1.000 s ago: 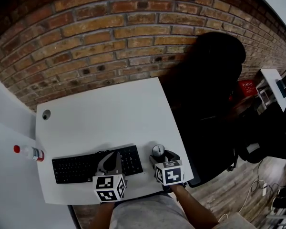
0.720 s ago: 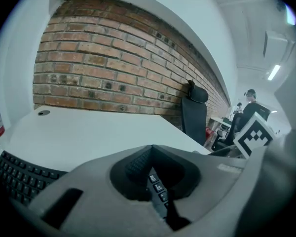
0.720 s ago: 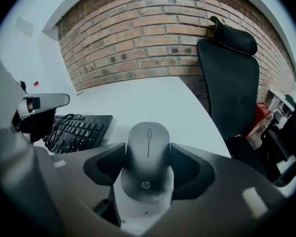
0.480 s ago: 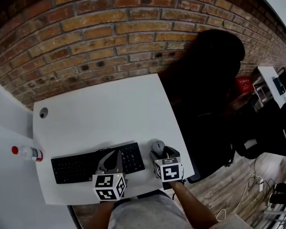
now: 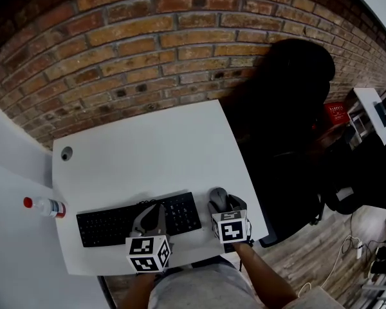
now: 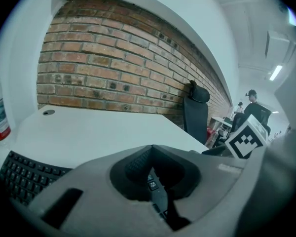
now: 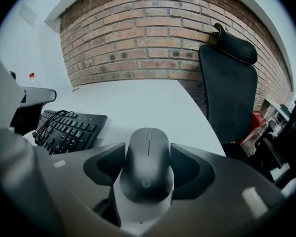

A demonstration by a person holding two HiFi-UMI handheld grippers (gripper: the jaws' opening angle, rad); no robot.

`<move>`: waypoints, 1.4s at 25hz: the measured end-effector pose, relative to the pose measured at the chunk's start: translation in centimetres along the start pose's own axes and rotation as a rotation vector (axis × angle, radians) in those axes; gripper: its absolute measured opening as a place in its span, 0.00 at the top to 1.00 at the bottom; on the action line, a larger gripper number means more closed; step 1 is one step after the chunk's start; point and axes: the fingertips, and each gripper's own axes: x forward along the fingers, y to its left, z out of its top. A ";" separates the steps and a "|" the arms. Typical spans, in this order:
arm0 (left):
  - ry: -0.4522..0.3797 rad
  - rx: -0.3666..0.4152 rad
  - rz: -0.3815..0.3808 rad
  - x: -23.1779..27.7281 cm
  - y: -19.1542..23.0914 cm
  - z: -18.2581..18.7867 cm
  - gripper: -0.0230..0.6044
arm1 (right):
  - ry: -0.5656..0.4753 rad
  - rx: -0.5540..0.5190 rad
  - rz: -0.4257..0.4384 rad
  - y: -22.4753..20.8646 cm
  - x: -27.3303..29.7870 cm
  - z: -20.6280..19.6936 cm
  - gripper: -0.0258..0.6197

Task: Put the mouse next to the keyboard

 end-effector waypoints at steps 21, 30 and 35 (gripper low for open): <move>-0.089 0.009 0.033 -7.9 4.2 1.5 0.97 | -0.276 -0.020 0.035 5.6 -8.2 5.2 0.80; -0.119 0.000 0.059 -13.1 7.0 1.2 0.97 | -0.406 -0.077 0.149 13.5 -12.9 7.4 0.94; -0.130 0.003 0.064 -14.6 7.7 1.0 0.97 | -0.445 -0.104 0.216 16.5 -14.5 7.7 0.95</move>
